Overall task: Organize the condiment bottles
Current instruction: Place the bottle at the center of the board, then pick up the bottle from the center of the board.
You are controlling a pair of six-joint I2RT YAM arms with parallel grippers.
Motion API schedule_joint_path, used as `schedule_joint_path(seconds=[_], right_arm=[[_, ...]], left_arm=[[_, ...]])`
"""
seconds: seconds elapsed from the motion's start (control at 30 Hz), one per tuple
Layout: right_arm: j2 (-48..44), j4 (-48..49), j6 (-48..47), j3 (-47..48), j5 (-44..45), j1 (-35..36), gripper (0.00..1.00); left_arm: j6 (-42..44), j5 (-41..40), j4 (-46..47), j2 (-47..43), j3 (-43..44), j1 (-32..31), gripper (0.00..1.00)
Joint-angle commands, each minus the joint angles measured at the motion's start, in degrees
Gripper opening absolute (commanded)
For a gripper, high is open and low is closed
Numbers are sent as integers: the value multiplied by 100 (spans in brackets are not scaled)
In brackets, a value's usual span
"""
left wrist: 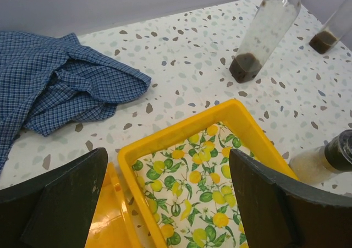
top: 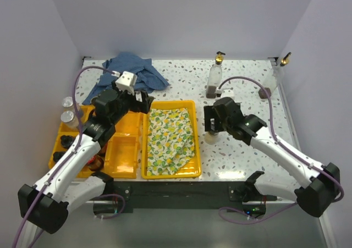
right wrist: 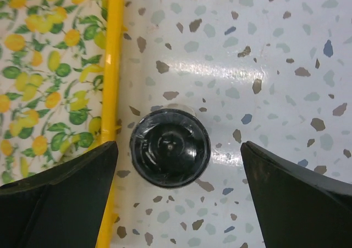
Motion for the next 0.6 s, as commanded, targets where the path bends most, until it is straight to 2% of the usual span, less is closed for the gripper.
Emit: schedule_joint_path(seconds=[0.0,0.07,0.2,0.27,0.57], right_arm=[[-910,-124,-281,458,-552,22,99],[-1409,-10,-439,414,-738,22,99],[-2226,26,-502,423,-985,22,99],[-2536,43,-502,449,-976,22,99],[-4057,201,-440,379,-783,13,99]], left_arm=[[-153,514,146,335,531,-289,96],[-188,435,172,624,706,-535,96],[-66,-143,102,1231,1102,-1588,96],[57,-373,137,1599,1339,-1906,95],[690,-531,67,3155,2534,-3234,92]])
